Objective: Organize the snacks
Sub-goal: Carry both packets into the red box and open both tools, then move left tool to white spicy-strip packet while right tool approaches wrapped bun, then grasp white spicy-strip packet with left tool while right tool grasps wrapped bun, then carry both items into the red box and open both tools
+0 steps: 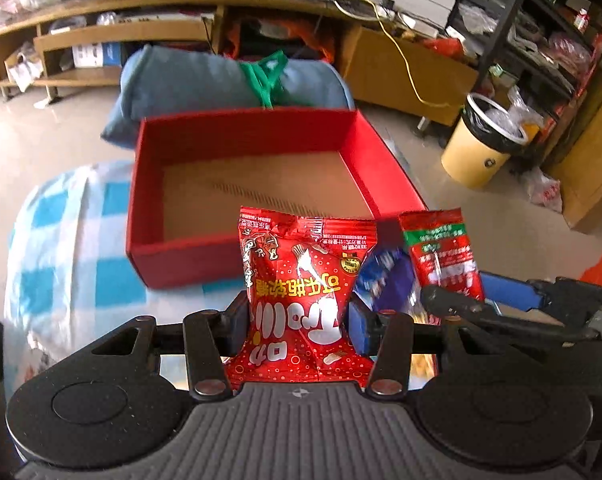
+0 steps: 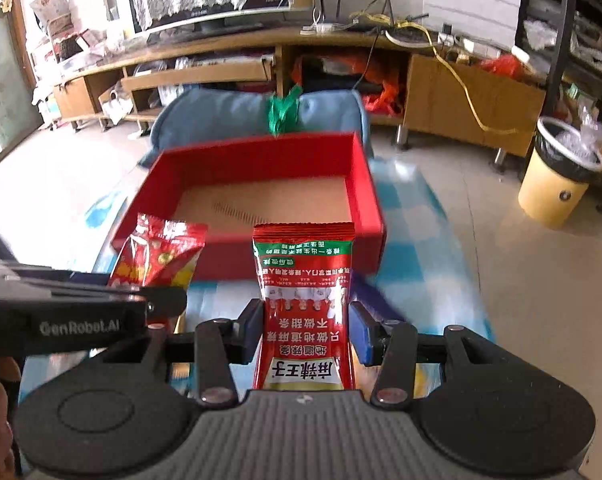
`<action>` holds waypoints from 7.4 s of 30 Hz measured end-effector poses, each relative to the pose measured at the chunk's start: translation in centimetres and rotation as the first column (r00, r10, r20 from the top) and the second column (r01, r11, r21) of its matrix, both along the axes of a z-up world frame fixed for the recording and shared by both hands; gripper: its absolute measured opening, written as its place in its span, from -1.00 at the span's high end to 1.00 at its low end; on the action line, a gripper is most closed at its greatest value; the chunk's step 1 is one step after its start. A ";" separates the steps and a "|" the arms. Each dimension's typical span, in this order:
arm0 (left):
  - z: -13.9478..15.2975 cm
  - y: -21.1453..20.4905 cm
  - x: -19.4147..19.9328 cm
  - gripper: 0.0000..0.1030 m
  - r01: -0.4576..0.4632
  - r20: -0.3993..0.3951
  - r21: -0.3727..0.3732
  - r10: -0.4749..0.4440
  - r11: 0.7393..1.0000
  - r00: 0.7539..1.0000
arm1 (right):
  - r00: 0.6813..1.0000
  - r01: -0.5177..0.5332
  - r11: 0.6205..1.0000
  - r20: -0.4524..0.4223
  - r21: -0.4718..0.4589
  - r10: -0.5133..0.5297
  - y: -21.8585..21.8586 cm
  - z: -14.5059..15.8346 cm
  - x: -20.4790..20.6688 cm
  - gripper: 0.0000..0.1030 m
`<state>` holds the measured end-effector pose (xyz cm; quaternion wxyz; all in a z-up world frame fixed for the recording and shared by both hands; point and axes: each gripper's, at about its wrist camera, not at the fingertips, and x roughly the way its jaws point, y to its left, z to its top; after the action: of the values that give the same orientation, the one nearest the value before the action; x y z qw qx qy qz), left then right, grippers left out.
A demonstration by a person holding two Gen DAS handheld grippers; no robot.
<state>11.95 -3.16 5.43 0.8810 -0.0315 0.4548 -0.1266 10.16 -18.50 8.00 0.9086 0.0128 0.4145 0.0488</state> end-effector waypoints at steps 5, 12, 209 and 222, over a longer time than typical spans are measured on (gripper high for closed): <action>0.2 0.0 2.4 -0.10 -0.023 0.022 0.014 0.022 1.000 1.000 | 1.000 -0.002 1.000 0.012 0.001 0.002 0.2 0.3 3.4 0.14; -0.3 0.5 5.7 -0.10 -0.072 0.032 0.041 0.071 0.997 0.997 | 1.000 -0.015 1.000 0.012 -0.016 0.015 1.4 -0.5 7.8 0.14; -4.6 7.8 -2.6 0.00 -0.228 -0.130 0.115 0.242 0.967 0.961 | 0.955 -0.271 0.961 -0.143 -0.048 0.262 9.4 -4.8 1.9 -0.03; -1.9 6.3 0.0 0.06 -0.216 -0.052 0.100 0.222 0.971 0.974 | 0.975 -0.211 0.977 -0.072 -0.029 0.208 7.8 -2.2 4.3 -0.03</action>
<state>11.94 3.16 3.57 0.8753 -0.0442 0.4815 -0.0060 14.50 -10.65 5.81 0.8838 -0.0460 0.4452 0.1363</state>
